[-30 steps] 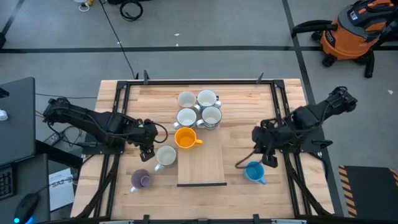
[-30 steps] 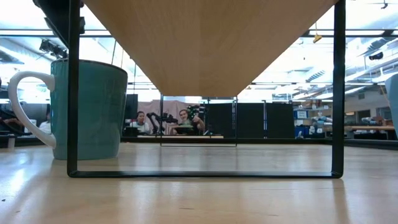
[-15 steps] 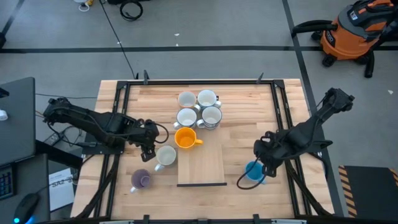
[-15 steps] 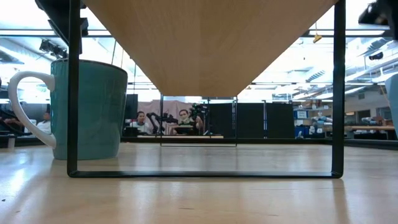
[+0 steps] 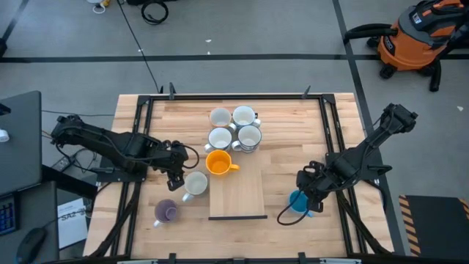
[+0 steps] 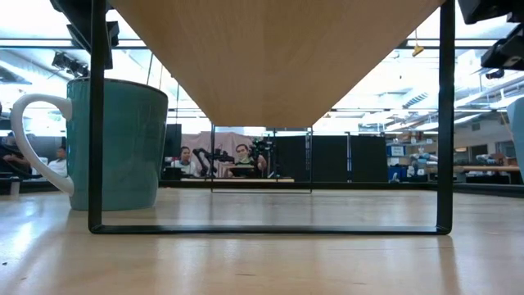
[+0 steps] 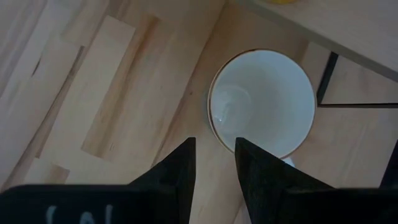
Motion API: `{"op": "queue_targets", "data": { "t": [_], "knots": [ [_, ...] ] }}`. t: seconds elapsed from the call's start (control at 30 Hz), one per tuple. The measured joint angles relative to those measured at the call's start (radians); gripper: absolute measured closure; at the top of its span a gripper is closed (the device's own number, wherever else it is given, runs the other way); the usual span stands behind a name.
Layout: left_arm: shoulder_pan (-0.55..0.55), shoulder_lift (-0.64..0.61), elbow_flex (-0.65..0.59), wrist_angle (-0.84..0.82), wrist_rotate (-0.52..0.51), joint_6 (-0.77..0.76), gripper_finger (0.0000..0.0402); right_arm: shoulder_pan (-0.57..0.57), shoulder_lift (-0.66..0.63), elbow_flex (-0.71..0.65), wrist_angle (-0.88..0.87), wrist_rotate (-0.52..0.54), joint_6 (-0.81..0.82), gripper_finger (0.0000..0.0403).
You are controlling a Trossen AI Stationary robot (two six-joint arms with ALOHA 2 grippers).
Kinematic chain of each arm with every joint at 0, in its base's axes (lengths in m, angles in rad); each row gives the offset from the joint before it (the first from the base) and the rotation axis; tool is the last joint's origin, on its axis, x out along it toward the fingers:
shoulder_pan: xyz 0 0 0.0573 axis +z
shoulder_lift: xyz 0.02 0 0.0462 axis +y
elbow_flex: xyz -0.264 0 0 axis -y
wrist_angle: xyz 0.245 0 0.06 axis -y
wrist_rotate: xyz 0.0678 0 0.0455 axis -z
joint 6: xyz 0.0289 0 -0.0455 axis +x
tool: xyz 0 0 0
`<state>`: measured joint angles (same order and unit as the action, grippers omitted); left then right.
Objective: Place coffee mugs
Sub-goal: Put the light blue mug on the shelf
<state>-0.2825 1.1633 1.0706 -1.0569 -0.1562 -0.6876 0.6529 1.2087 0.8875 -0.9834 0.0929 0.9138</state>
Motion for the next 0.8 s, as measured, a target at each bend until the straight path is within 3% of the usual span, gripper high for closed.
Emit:
{"op": "queue_targets", "data": {
  "t": [0.2,0.8],
  "knots": [
    [0.000,0.000,0.000,0.000,0.000,0.000,0.0283,-0.001,0.000,-0.016,0.004,0.059,0.000,0.0306],
    [0.000,0.000,0.000,0.015,0.000,0.000,0.0283,-0.001,0.000,-0.157,0.213,0.063,0.000,0.0306]
  ]
}}
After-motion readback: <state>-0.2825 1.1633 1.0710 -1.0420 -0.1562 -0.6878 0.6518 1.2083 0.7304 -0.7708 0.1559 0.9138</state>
